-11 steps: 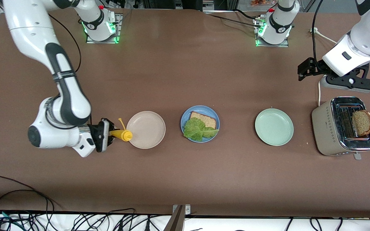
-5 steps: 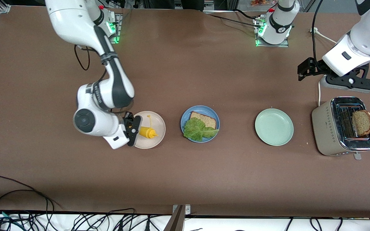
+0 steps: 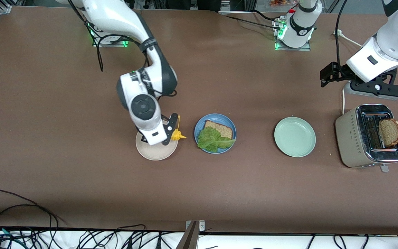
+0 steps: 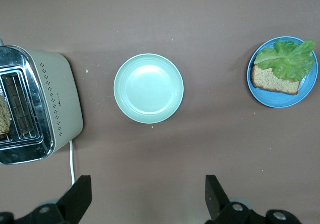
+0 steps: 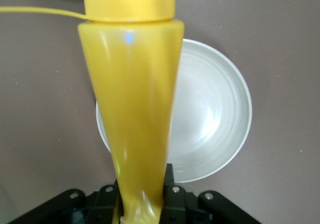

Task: Make sandwich in blue plate with both arms

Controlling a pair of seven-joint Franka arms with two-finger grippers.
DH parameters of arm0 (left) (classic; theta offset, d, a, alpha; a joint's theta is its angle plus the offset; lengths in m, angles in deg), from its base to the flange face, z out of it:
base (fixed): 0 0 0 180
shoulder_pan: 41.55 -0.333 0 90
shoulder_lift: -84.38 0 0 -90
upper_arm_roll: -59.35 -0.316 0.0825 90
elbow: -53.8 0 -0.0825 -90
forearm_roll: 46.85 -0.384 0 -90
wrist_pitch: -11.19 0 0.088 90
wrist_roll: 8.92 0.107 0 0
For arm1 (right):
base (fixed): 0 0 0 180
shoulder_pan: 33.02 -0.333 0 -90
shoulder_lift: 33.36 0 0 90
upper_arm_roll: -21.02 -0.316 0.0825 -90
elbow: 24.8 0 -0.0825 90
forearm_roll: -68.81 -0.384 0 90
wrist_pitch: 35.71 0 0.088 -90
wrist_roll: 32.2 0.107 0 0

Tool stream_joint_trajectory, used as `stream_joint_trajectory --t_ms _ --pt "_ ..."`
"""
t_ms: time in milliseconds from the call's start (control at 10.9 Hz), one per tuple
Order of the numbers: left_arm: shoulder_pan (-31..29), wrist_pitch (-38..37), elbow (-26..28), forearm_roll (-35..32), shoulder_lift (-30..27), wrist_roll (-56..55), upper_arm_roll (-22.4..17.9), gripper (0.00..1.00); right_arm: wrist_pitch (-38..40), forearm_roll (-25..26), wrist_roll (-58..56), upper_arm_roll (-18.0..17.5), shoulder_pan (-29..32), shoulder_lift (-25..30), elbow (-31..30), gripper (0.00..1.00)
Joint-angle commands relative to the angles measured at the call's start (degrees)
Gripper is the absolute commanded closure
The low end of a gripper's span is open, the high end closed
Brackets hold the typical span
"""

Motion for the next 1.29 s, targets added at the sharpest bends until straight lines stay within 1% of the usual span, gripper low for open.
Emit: stream_joint_trajectory --t_ms 0,92,184,368,643,919,1195 --pt "0.03 -0.93 -0.82 0.78 -0.20 -0.43 -0.05 0.00 7.22 3.46 5.04 6.41 -7.17 -7.78 9.39 1.00" --pt "0.03 -0.93 -0.82 0.78 -0.11 -0.43 -0.05 0.00 10.83 3.29 7.14 8.79 -9.03 -10.69 14.22 1.00" --pt "0.03 -0.93 -0.82 0.70 -0.11 -0.43 -0.05 0.00 12.26 3.20 8.99 9.16 -10.26 -11.85 16.27 1.00" --pt "0.03 -0.93 -0.82 0.69 -0.11 -0.43 -0.05 0.00 12.36 3.46 11.28 8.99 -11.15 -12.38 16.29 1.00" --pt "0.03 -0.93 -0.82 0.69 -0.11 -0.43 -0.05 0.00 12.62 5.48 15.15 9.51 -14.40 -15.54 16.73 1.00" --pt "0.03 -0.93 -0.82 0.69 -0.11 -0.43 -0.05 0.00 12.27 5.66 15.51 9.51 -14.93 -17.30 17.78 1.00" --pt "0.03 -0.93 -0.82 0.69 -0.11 -0.43 -0.05 0.00 12.27 5.66 15.60 9.60 -14.93 -17.22 17.87 1.00"
